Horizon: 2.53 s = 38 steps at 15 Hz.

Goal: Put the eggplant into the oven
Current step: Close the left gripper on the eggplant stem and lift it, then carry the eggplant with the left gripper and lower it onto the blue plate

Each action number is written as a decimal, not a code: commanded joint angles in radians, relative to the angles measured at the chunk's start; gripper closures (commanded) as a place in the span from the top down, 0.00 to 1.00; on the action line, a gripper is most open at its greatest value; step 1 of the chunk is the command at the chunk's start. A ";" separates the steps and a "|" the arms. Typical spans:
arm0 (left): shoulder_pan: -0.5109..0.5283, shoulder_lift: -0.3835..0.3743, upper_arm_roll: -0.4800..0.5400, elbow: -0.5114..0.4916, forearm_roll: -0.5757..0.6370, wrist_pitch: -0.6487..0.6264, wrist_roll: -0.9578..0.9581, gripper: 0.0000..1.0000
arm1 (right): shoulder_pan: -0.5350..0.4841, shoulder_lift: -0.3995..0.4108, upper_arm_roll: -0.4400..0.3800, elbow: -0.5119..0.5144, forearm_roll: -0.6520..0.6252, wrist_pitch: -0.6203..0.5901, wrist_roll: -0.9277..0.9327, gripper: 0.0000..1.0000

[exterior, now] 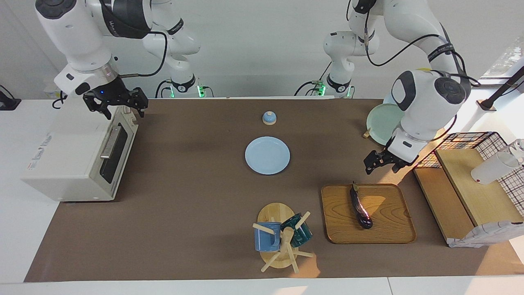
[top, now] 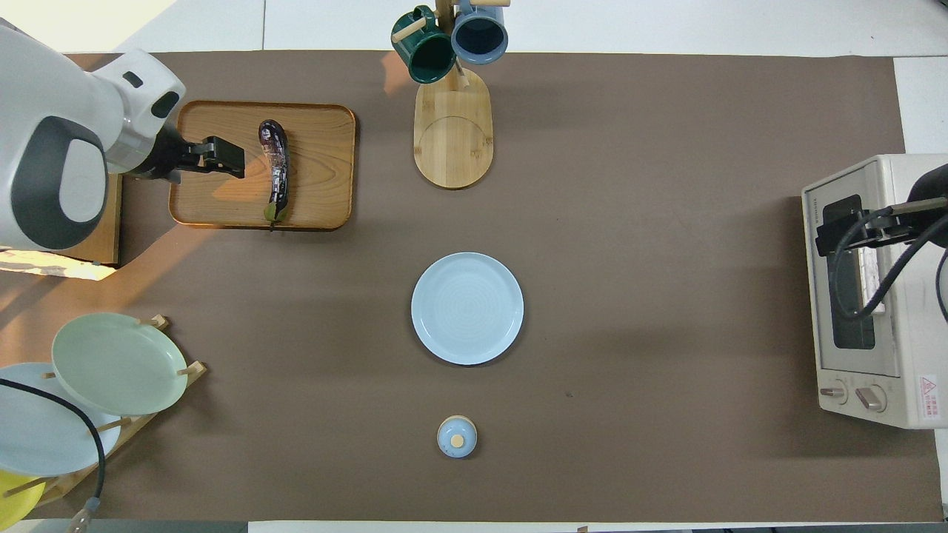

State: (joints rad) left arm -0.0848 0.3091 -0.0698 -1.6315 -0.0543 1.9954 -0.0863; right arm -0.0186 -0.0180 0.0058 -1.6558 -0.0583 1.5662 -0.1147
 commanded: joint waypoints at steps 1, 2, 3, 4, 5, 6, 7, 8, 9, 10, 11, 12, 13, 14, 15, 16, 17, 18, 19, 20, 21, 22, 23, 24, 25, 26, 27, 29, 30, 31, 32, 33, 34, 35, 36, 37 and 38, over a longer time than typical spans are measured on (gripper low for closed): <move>-0.026 0.059 0.010 0.024 -0.012 0.057 0.042 1.00 | -0.007 -0.011 0.003 -0.004 0.028 -0.018 0.012 1.00; -0.027 0.071 0.010 0.021 -0.012 0.081 0.043 1.00 | -0.007 -0.011 0.002 -0.004 0.028 -0.018 0.012 1.00; -0.027 0.097 0.010 0.022 -0.009 0.098 0.048 1.00 | -0.007 -0.011 0.003 -0.004 0.028 -0.018 0.012 1.00; -0.027 0.122 0.008 0.022 -0.010 0.129 0.065 1.00 | -0.007 -0.011 0.002 -0.004 0.028 -0.018 0.012 1.00; -0.036 0.142 0.010 0.021 -0.012 0.160 0.075 1.00 | -0.007 -0.011 0.003 -0.004 0.028 -0.018 0.012 1.00; -0.041 0.162 0.010 0.021 -0.012 0.184 0.079 1.00 | -0.007 -0.011 0.002 -0.004 0.028 -0.018 0.012 1.00; -0.041 0.169 0.010 0.016 -0.012 0.197 0.086 1.00 | -0.007 -0.011 0.003 -0.004 0.028 -0.020 0.012 1.00; -0.041 0.173 0.010 0.010 -0.012 0.200 0.106 1.00 | -0.007 -0.011 0.002 -0.004 0.028 -0.018 0.012 1.00; -0.041 0.183 0.010 0.003 -0.012 0.204 0.121 0.98 | -0.007 -0.011 0.002 -0.004 0.028 -0.018 0.013 1.00; -0.044 0.186 0.010 -0.013 -0.012 0.221 0.123 0.97 | -0.007 -0.011 0.002 -0.004 0.028 -0.018 0.012 1.00; -0.050 0.185 0.010 -0.043 -0.012 0.258 0.126 0.97 | -0.007 -0.011 0.002 -0.004 0.028 -0.018 0.012 1.00; -0.052 0.185 0.008 -0.063 -0.012 0.287 0.128 0.97 | -0.007 -0.011 0.003 -0.004 0.028 -0.018 0.012 1.00; -0.052 0.186 0.010 -0.073 -0.012 0.296 0.137 0.97 | -0.007 -0.011 0.002 -0.004 0.028 -0.018 0.012 1.00; -0.052 0.186 0.010 -0.076 -0.012 0.295 0.146 0.97 | -0.007 -0.011 0.003 -0.004 0.028 -0.018 0.012 1.00; -0.053 0.186 0.010 -0.083 -0.012 0.296 0.149 0.97 | -0.007 -0.011 0.002 -0.004 0.028 -0.018 0.012 1.00; -0.053 0.185 0.010 -0.097 -0.012 0.299 0.151 0.94 | -0.007 -0.011 0.002 -0.004 0.028 -0.018 0.012 1.00; -0.053 0.185 0.010 -0.099 -0.012 0.299 0.157 0.91 | -0.007 -0.011 0.002 -0.004 0.028 -0.018 0.012 1.00; -0.053 0.185 0.010 -0.099 -0.012 0.296 0.166 0.84 | -0.007 -0.011 0.002 -0.004 0.028 -0.018 0.012 1.00; -0.053 0.185 0.010 -0.099 -0.012 0.296 0.168 0.73 | -0.007 -0.011 0.002 -0.004 0.028 -0.018 0.012 1.00; -0.053 0.185 0.010 -0.100 -0.012 0.296 0.168 0.63 | -0.007 -0.011 0.002 -0.004 0.028 -0.018 0.012 1.00; -0.053 0.183 0.010 -0.103 -0.012 0.296 0.168 0.48 | -0.007 -0.011 0.002 -0.004 0.028 -0.018 0.012 1.00; -0.053 0.183 0.010 -0.105 -0.012 0.295 0.169 0.31 | -0.007 -0.011 0.002 -0.004 0.028 -0.018 0.012 1.00; -0.053 0.182 0.010 -0.099 -0.012 0.283 0.168 0.10 | -0.007 -0.011 0.003 -0.004 0.028 -0.018 0.013 1.00; -0.053 0.182 0.010 -0.090 -0.012 0.272 0.168 0.00 | -0.007 -0.011 0.003 -0.004 0.028 -0.018 0.012 1.00; -0.052 0.183 0.010 -0.073 -0.012 0.258 0.168 0.00 | -0.007 -0.011 0.002 -0.004 0.028 -0.018 0.012 1.00; -0.050 0.180 0.010 -0.059 -0.013 0.249 0.168 0.00 | -0.007 -0.011 0.003 -0.004 0.028 -0.018 0.012 1.00; -0.044 0.174 0.008 -0.047 -0.016 0.238 0.166 0.00 | -0.007 -0.011 0.002 -0.004 0.028 -0.018 0.012 1.00; -0.044 0.144 0.008 -0.012 -0.060 0.156 0.163 0.00 | -0.007 -0.011 0.002 -0.004 0.028 -0.018 0.012 1.00; -0.050 0.113 0.010 -0.002 -0.099 0.108 0.157 0.00 | -0.007 -0.011 0.002 -0.004 0.028 -0.018 0.012 1.00; -0.052 0.075 0.010 -0.007 -0.122 0.068 0.152 0.00 | -0.009 -0.011 0.002 -0.004 0.028 -0.020 0.010 1.00; -0.053 0.035 0.008 -0.011 -0.133 0.010 0.134 0.00 | -0.014 -0.011 0.002 -0.006 0.028 -0.023 0.010 1.00; -0.059 0.001 0.007 -0.014 -0.133 -0.045 0.108 0.00 | -0.018 -0.011 0.000 -0.007 0.028 -0.025 0.003 1.00; -0.097 -0.033 0.005 -0.025 -0.134 -0.084 0.058 0.00 | -0.033 -0.013 0.000 -0.013 0.028 -0.017 -0.013 1.00; -0.119 -0.056 0.004 -0.046 -0.134 -0.098 0.015 0.00 | -0.041 -0.017 0.000 -0.024 0.028 -0.008 -0.029 0.71; -0.156 -0.073 0.002 -0.060 -0.134 -0.102 -0.021 0.00 | -0.043 -0.023 0.000 -0.035 0.028 -0.008 -0.043 0.27; -0.206 -0.080 0.002 -0.070 -0.136 -0.104 -0.071 0.00 | -0.044 -0.040 -0.001 -0.073 0.028 0.000 -0.046 0.00; -0.237 -0.082 0.002 -0.082 -0.136 -0.093 -0.126 0.00 | -0.053 -0.057 -0.001 -0.117 0.028 0.055 -0.049 0.00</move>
State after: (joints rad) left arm -0.2476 0.2519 -0.0810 -1.6557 -0.1765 1.8876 -0.1257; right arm -0.0479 -0.0224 0.0006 -1.6790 -0.0582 1.5668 -0.1334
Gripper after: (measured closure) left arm 0.722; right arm 0.317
